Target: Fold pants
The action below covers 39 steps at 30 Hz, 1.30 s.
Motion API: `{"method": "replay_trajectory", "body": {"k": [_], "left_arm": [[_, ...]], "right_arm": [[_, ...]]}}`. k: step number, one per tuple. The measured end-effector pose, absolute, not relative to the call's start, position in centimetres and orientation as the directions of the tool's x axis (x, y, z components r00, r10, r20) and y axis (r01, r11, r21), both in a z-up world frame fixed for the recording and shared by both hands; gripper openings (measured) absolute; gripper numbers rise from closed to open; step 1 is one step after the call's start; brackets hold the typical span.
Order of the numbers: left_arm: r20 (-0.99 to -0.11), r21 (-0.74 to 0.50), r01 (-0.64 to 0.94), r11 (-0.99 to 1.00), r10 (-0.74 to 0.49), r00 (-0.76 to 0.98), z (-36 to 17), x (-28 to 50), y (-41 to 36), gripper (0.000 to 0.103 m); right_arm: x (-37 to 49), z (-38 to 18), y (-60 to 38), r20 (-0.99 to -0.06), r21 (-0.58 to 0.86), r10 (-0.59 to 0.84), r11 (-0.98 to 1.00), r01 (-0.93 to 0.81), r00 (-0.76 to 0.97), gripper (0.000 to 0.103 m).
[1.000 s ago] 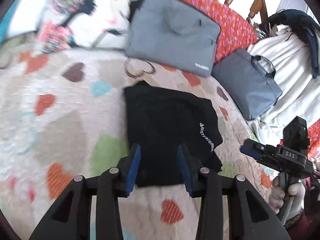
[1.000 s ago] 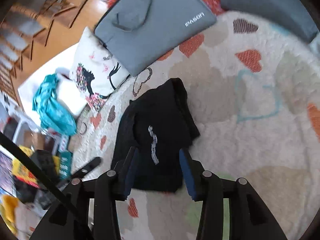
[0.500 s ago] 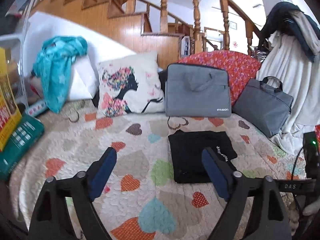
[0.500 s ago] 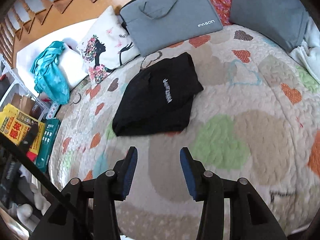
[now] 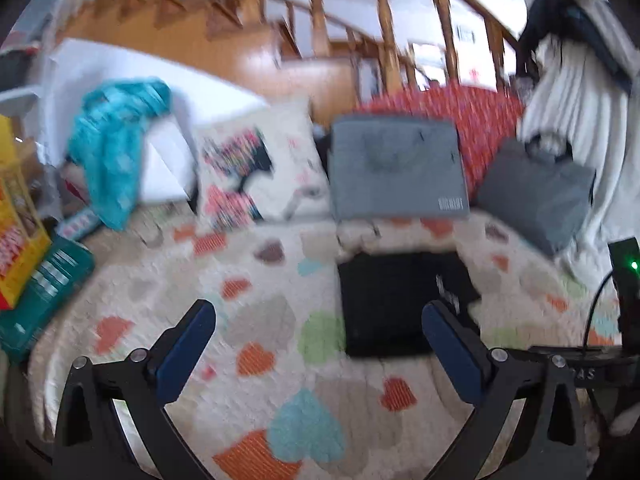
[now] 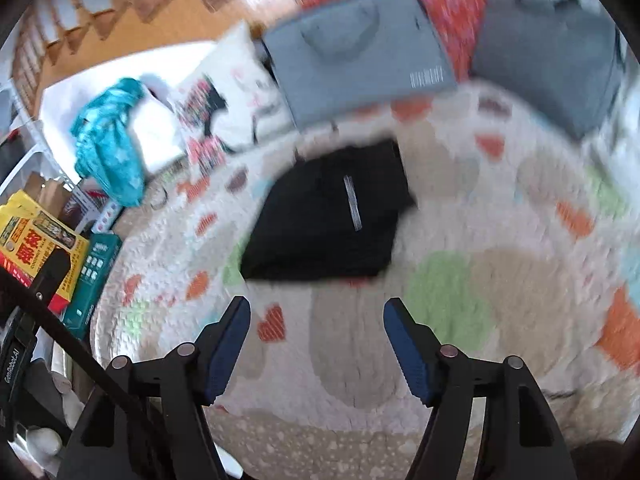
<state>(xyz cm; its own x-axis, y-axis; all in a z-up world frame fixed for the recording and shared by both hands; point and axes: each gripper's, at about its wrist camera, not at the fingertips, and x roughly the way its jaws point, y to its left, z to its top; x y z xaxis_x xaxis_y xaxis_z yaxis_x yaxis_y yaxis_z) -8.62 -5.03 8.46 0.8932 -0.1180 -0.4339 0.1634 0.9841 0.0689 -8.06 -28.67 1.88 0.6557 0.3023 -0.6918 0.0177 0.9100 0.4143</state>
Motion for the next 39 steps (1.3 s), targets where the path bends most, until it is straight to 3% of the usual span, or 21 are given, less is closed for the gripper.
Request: {"method": "replay_trajectory", "body": {"k": [2, 8, 17, 26, 31, 39], "left_arm": [[-0.498, 0.080, 0.190, 0.979, -0.126, 0.858, 7.1, -6.6, -6.0, 0.103], [-0.569, 0.068, 0.232, 0.970, -0.153, 0.808, 5.2, -0.5, -8.2, 0.103], [-0.622, 0.070, 0.250, 0.966, -0.154, 0.768, 3.3, 7.0, -9.6, 0.103], [-0.712, 0.029, 0.234, 0.972, -0.144, 0.687, -0.6, 10.7, -9.2, 0.103], [-0.718, 0.015, 0.228, 0.974, -0.148, 0.680, -0.9, 11.0, -9.2, 0.103], [-0.722, 0.006, 0.227, 0.974, -0.153, 0.675, -1.0, 11.3, -9.3, 0.103]], "right_arm": [[-7.1, 0.5, -29.6, -0.713, 0.422, 0.291, 0.904, 0.060, 0.639, 0.074], [-2.0, 0.6, -32.9, -0.754, 0.435, 0.279, 0.890, 0.135, 0.594, 0.074], [8.1, -0.4, -35.3, -0.750, 0.513, 0.315, 0.833, 0.209, 0.582, 0.074], [10.6, -3.1, -35.0, -0.710, 0.548, 0.367, 0.824, 0.144, 0.601, 0.076], [11.2, -3.3, -34.9, -0.689, 0.578, 0.398, 0.806, 0.127, 0.606, 0.076], [12.1, -3.3, -34.0, -0.675, 0.602, 0.439, 0.793, 0.098, 0.593, 0.047]]}}
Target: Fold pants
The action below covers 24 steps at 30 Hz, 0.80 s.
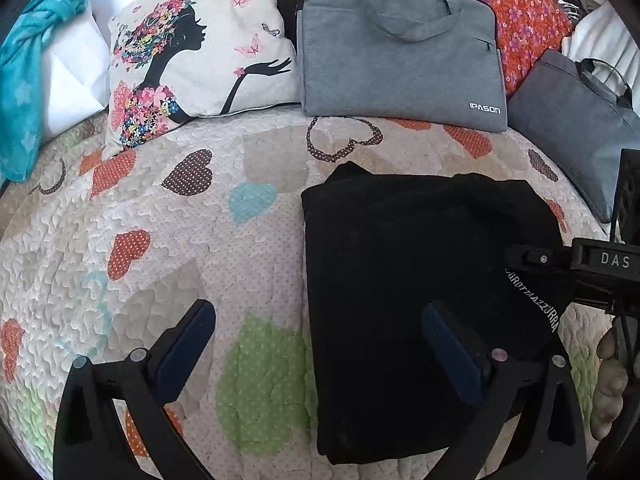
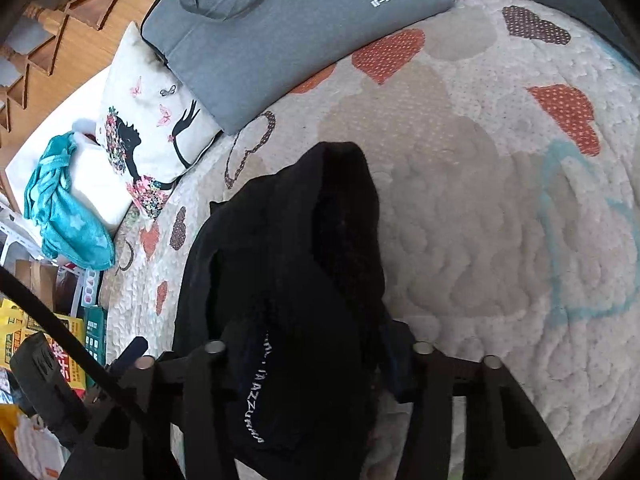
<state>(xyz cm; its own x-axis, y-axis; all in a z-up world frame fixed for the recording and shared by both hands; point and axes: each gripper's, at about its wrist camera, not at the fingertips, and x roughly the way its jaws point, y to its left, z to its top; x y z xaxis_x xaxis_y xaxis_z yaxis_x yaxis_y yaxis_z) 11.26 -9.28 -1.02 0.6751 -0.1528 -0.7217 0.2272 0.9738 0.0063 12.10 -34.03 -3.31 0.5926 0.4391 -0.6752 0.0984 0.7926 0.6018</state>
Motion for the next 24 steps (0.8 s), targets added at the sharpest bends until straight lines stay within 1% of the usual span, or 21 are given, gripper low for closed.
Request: {"method": "replay_trajectory", "body": {"k": [4, 14, 20, 24], "left_arm": [[-0.720, -0.008, 0.224, 0.974, -0.161, 0.675, -0.9, 11.4, -9.0, 0.103], [-0.709, -0.017, 0.227, 0.974, -0.172, 0.684, -0.2, 11.2, -8.5, 0.103], [-0.703, -0.014, 0.231, 0.973, -0.173, 0.690, 0.0, 11.0, -8.6, 0.103], [-0.701, -0.011, 0.232, 0.973, -0.173, 0.692, 0.0, 10.9, -8.7, 0.103]], "right_arm": [[12.3, -3.1, -33.7, -0.676, 0.596, 0.435, 0.798, 0.094, 0.594, 0.043], [12.4, -3.1, -33.8, -0.689, 0.574, 0.416, 0.813, 0.096, 0.594, 0.043], [12.5, -3.4, -33.9, -0.688, 0.578, 0.419, 0.810, 0.099, 0.592, 0.044], [12.5, -3.5, -33.9, -0.691, 0.572, 0.415, 0.814, 0.096, 0.592, 0.047]]}}
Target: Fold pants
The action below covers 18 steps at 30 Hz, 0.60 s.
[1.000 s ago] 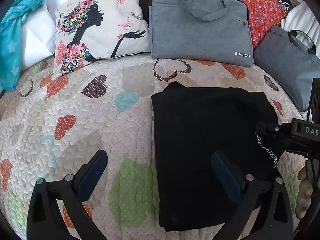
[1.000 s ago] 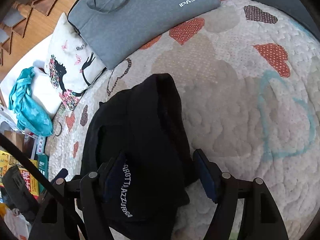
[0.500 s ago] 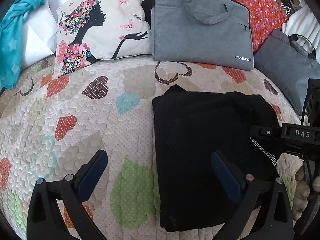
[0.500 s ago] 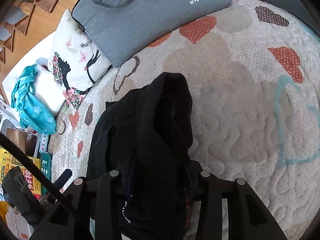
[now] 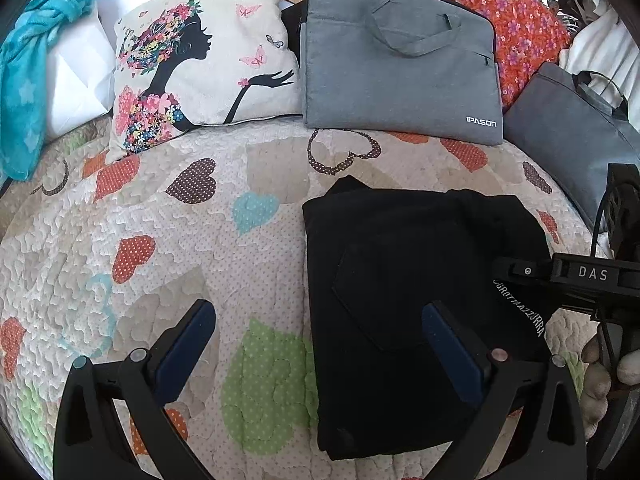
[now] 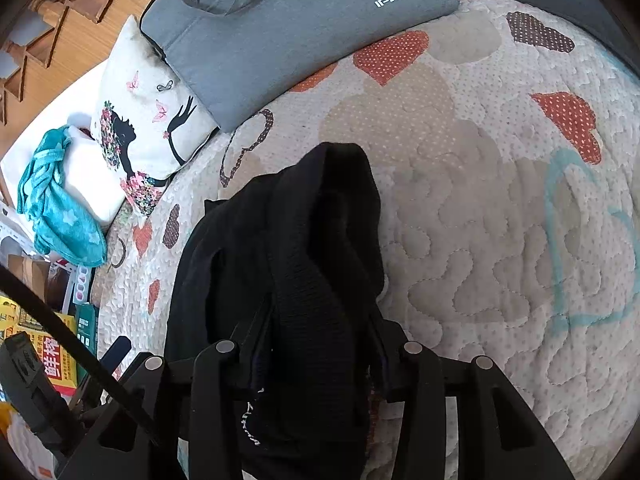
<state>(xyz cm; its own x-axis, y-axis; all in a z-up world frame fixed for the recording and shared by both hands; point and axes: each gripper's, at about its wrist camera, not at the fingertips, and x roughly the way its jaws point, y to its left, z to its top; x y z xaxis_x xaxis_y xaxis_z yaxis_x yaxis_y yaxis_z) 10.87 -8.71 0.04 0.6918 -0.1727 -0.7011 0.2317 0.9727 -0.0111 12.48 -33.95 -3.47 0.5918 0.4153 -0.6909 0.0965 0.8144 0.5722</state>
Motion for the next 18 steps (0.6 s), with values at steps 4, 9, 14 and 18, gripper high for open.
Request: {"method": "replay_trajectory", "body": {"k": [4, 9, 14, 18], "left_arm": [[-0.701, -0.012, 0.232, 0.973, -0.174, 0.692, 0.1, 10.9, -8.7, 0.103], [-0.691, -0.012, 0.233, 0.972, -0.176, 0.701, 0.4, 10.5, -8.6, 0.103], [-0.670, -0.018, 0.218, 0.976, -0.173, 0.722, 1.2, 9.5, -7.9, 0.103], [-0.692, -0.111, 0.201, 0.973, -0.221, 0.688, 0.9, 9.4, -6.5, 0.103]], "right_arm": [[12.4, -3.4, -33.9, -0.696, 0.565, 0.408, 0.819, 0.100, 0.591, 0.050], [11.2, -3.1, -34.5, -0.697, 0.565, 0.393, 0.816, 0.123, 0.599, 0.056], [8.2, -1.4, -35.5, -0.688, 0.541, 0.335, 0.828, 0.147, 0.643, 0.060], [5.7, -1.2, -36.1, -0.676, 0.561, 0.337, 0.812, 0.160, 0.655, 0.060]]}}
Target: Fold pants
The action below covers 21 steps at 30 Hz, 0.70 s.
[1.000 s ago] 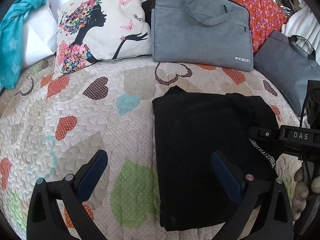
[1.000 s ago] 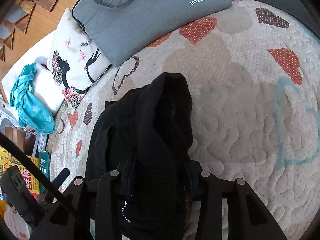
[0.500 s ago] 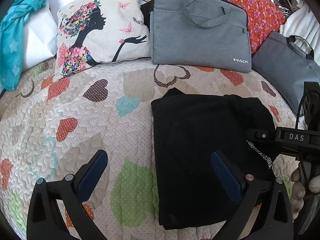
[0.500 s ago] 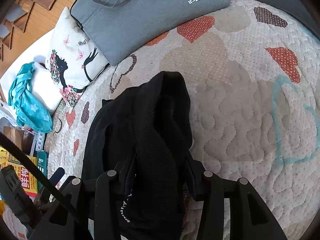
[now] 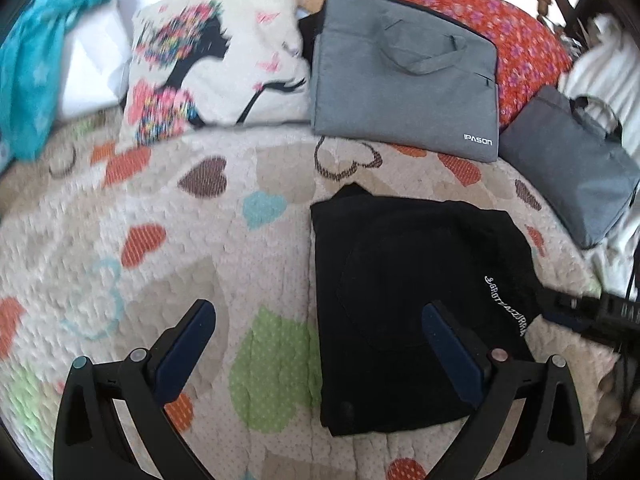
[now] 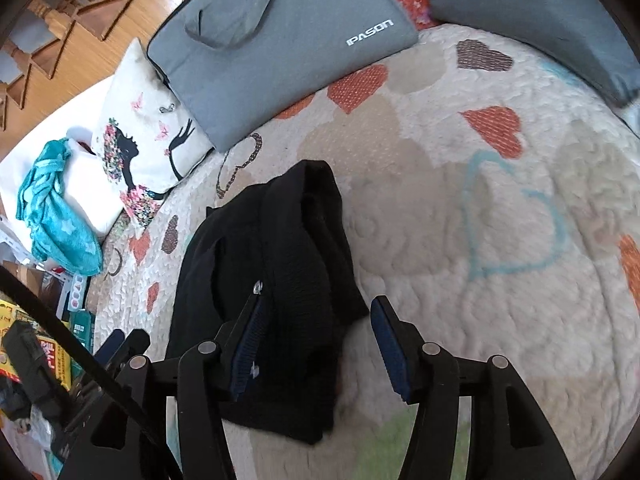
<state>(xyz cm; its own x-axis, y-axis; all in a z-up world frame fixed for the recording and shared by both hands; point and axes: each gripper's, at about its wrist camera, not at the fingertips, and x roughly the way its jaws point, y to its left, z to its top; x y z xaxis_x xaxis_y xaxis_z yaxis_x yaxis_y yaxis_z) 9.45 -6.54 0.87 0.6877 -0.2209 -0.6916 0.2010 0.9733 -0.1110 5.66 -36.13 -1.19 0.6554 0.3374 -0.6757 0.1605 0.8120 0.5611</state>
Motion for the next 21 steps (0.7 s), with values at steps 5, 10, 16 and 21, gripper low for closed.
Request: {"method": "replay_trajectory", "body": {"k": [5, 10, 16, 21], "left_arm": [[-0.740, -0.216, 0.145, 0.966, -0.258, 0.622, -0.9, 10.5, -5.0, 0.103], [-0.784, -0.213, 0.130, 0.968, -0.249, 0.568, -3.0, 11.2, -5.2, 0.103], [-0.822, -0.209, 0.118, 0.971, -0.239, 0.516, -4.4, 11.8, -5.5, 0.103], [-0.792, -0.232, 0.114, 0.966, -0.256, 0.554, -3.0, 10.9, -5.1, 0.100]], "right_arm": [[4.6, -3.6, -35.6, -0.657, 0.662, 0.450, 0.728, 0.177, 0.605, 0.062], [4.3, -5.0, -32.2, -0.683, 0.643, 0.497, 0.756, 0.118, 0.535, 0.044], [3.9, -5.1, -32.7, -0.744, 0.554, 0.395, 0.816, 0.168, 0.539, 0.018], [3.0, -5.2, -33.8, -0.694, 0.623, 0.427, 0.759, 0.187, 0.580, 0.024]]}}
